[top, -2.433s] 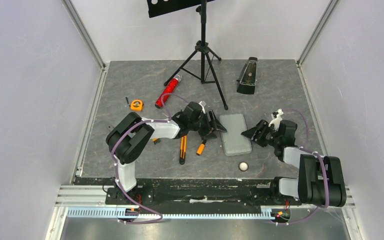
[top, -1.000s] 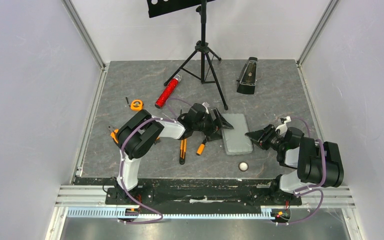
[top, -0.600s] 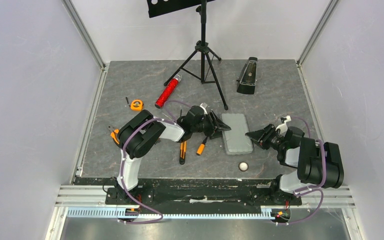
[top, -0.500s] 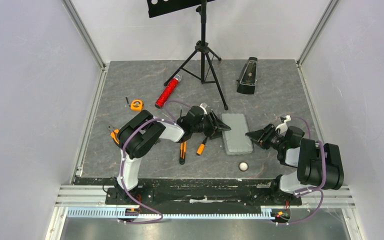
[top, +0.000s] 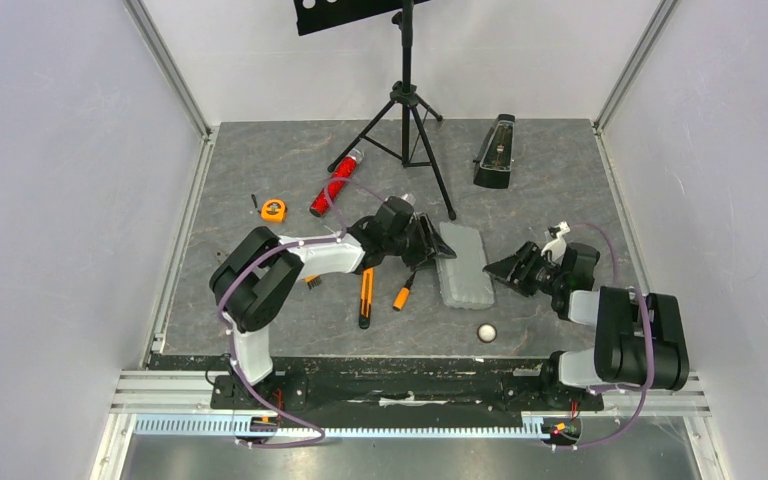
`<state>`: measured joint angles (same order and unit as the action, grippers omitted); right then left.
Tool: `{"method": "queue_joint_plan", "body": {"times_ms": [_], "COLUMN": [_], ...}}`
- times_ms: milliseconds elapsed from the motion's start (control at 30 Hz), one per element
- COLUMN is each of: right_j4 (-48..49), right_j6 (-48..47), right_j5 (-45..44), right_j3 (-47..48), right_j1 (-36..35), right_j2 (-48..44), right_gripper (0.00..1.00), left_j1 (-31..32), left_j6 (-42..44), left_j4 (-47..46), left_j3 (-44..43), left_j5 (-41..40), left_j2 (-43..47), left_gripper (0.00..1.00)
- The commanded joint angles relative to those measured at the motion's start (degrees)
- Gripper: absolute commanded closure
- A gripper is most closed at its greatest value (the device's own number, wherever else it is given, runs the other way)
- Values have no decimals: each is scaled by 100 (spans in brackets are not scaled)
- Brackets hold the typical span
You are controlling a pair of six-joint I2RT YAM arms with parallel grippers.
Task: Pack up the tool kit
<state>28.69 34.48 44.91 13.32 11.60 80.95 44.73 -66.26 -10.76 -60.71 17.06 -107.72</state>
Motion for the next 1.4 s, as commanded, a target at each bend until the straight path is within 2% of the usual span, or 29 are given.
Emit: {"method": "queue_joint_plan", "body": {"times_ms": [0, 167, 333, 667, 800, 1000, 1367], "right_j4": [-1782, -2466, -2565, -868, -285, 724, 1279], "right_j6": [-1047, -1347, -1523, -623, -330, 224, 482], "right_j5": [-1505, -2177, -2569, -1469, -1310, -1041, -1037], "right_j3": [283, 843, 1023, 495, 365, 74, -458], "right_j1": [-168, -674, -1261, -1762, -1891, -2011, -1983], "right_j2": [-408, -1250, -1583, -1463, -1113, -537, 39], "right_gripper": [39, 33, 32, 33, 39, 43, 51], "left_j1": [-35, -28, 68, 439, 481, 630, 695], "left_j6": [1218, 1829, 2563, 3078, 3113, 3113, 2724], "left_j4": [1232, 2443, 3689, 4960, 5163, 5251, 4640], "left_j3": [-631, -1230, -2094, -3197, -3457, -3797, -3406], "left_j5": [-393, -620, -1196, -1900, -1855, -1826, -1243], "left_j2": [524, 522, 428, -130, -401, -612, -207], "left_gripper": [98, 98, 98, 98, 95, 80, 60]}}
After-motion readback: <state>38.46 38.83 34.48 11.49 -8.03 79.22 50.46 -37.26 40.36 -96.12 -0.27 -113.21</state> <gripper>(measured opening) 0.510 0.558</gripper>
